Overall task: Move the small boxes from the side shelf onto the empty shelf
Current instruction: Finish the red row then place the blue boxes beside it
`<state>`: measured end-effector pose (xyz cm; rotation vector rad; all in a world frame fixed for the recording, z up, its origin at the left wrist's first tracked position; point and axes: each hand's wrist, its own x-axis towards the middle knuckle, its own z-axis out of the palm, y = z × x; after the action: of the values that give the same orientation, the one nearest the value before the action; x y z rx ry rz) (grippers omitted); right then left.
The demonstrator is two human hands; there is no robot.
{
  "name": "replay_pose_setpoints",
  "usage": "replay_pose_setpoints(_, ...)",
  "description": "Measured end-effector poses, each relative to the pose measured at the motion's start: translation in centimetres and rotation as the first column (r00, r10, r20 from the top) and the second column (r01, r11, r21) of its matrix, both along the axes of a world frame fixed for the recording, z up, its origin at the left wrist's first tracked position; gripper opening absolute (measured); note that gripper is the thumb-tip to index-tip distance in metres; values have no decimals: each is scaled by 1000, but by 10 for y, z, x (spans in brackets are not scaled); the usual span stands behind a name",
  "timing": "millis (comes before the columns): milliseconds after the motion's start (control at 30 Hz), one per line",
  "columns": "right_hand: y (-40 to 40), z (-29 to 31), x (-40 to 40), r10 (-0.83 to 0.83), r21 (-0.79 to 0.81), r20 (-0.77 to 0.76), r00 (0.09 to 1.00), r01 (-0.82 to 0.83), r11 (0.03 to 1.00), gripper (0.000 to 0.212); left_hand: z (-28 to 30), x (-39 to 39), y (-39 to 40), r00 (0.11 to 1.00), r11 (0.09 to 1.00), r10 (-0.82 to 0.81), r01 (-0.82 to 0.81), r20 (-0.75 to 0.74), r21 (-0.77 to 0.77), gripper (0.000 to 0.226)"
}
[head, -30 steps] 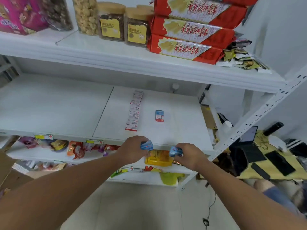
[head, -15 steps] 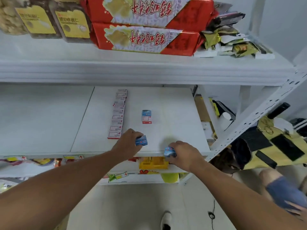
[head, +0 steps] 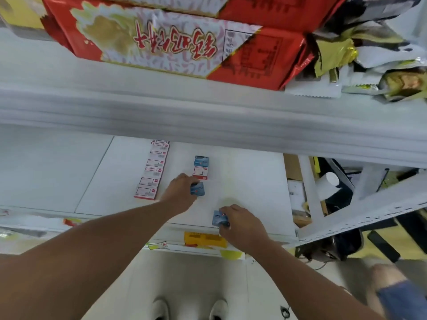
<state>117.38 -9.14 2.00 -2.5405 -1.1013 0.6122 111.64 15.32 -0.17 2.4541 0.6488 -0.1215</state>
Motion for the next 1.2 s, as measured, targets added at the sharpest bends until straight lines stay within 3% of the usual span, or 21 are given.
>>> replay_pose_setpoints(133, 8, -3, 8, -16, -25, 10, 1000, 16, 1000, 47, -12, 9, 3, 998, 1000, 19, -18, 58, -14, 39)
replay_pose_setpoints(267, 16, -5, 1, -6, -75, 8, 1000, 6, 997, 45, -13, -18, -11, 979, 983, 152, -135, 135, -128, 58)
replay_pose_setpoints(467, 66, 1, -5, 16, -100, 77, 997, -8, 995, 51, -10, -82, -7, 966, 962, 233, -212, 114, -170, 43)
replay_pose_setpoints(567, 88, -7, -9, 16, -123, 96, 995, -4, 992, 51, -15, -103, -6, 946, 946, 275, -234, 171, -224, 37)
replay_pose_setpoints(767, 88, -29, -23, -172, 103, 75, 982, 164, 981, 54, -29, -125, -23, 898, 896, 378, -294, 225, -332, 46)
replay_pose_setpoints(867, 77, -25, -39, -387, 282, -117, 915, 404, 870, 45, -23, -119, -33, 882, 856, 430, -329, 194, -398, 42)
replay_pose_setpoints(967, 69, -20, -47, -530, 336, -363, 767, 638, 693, 38, -11, -95, -39, 825, 742, 544, -387, 153, -547, 34)
replay_pose_setpoints(1100, 72, -16, -50, -475, 322, -652, 591, 783, 533, 37, 8, -63, -46, 773, 541, 630, -368, 74, -756, 29)
replay_pose_setpoints(1200, 90, -21, -51, -366, 289, -799, 477, 839, 462, 35, 15, -48, -53, 770, 478, 634, -314, 75, -820, 25)
